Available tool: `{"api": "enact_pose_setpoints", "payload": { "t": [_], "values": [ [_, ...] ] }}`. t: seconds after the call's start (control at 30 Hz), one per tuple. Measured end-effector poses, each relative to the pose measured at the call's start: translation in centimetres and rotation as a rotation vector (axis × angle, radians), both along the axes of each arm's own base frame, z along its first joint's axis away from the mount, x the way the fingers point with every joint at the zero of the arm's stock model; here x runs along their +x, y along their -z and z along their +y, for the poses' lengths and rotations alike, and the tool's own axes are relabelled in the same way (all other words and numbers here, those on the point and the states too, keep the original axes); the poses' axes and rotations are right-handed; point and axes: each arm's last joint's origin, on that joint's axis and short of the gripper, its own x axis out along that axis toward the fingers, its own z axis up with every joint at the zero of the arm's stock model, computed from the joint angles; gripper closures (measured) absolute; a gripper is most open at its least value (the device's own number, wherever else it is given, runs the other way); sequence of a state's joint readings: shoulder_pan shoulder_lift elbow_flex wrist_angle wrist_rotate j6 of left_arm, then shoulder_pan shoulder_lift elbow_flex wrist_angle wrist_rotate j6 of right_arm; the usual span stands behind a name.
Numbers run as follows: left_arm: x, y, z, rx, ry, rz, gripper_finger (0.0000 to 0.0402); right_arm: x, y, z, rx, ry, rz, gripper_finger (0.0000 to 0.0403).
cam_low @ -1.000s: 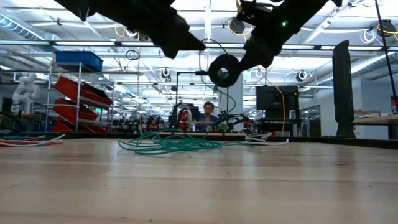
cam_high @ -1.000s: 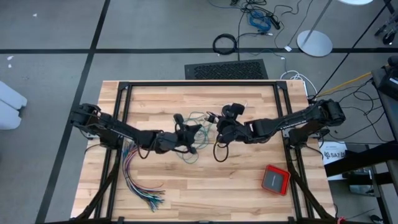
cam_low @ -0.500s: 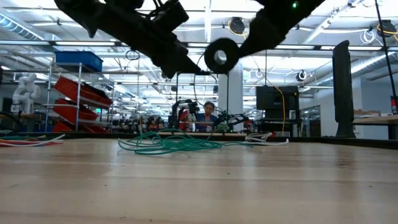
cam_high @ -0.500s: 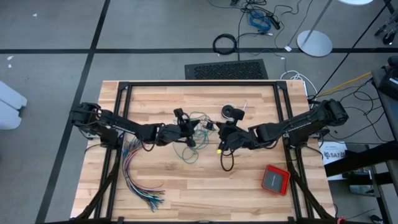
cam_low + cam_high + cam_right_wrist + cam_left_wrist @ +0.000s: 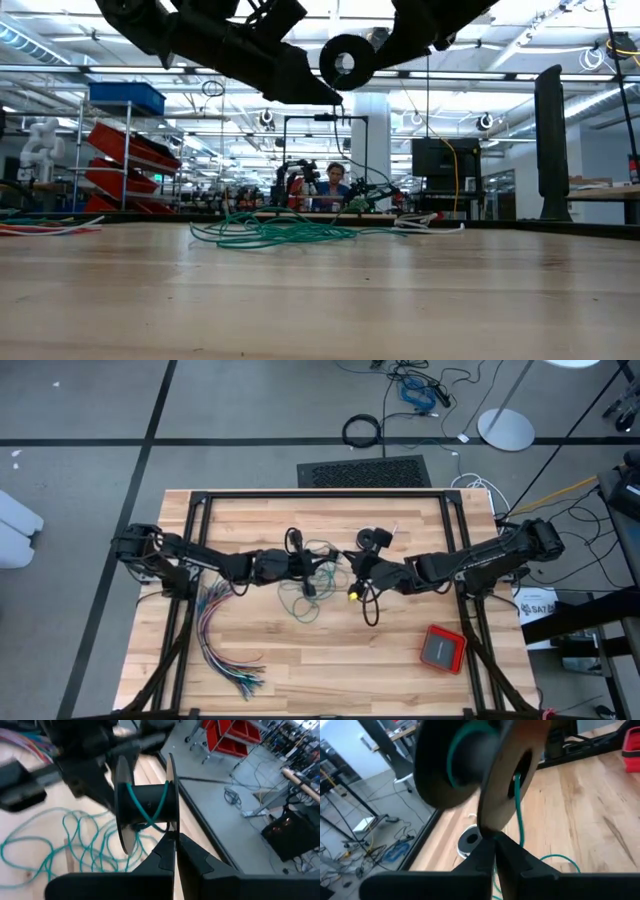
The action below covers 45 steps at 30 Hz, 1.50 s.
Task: Coil cords
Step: Coil the green wire onto the spool
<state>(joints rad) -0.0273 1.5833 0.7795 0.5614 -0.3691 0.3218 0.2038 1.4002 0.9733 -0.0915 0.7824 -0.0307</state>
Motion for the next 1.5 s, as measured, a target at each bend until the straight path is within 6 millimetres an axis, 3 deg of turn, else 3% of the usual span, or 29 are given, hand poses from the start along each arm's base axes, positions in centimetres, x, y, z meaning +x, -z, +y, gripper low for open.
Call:
{"api": "enact_pose_setpoints", "payload": {
  "t": [0.47, 0.8, 1.1, 1.5],
  "values": [
    [0.1, -0.1, 1.4, -0.113, 0.009, -0.041, 0.0285, 0.3, -0.7, -0.2, -0.053, 0.01, -0.046, 0.0403],
    [-0.6, 1.2, 4.4, -0.165, -0.043, 0.061, 0.028, -1.0, -2.3, -0.7, -0.105, 0.071, -0.058, 0.0403],
    [-2.2, 1.7, 4.6, -0.292, 0.047, -0.238, 0.028, -1.6, -3.1, -0.9, -0.111, 0.071, -0.079, 0.0403],
    [-1.0, 5.1, 4.6, -0.472, 0.079, -0.309, 0.028, -1.5, -3.3, -1.3, -0.113, 0.081, -0.088, 0.0403]
  ]
}}
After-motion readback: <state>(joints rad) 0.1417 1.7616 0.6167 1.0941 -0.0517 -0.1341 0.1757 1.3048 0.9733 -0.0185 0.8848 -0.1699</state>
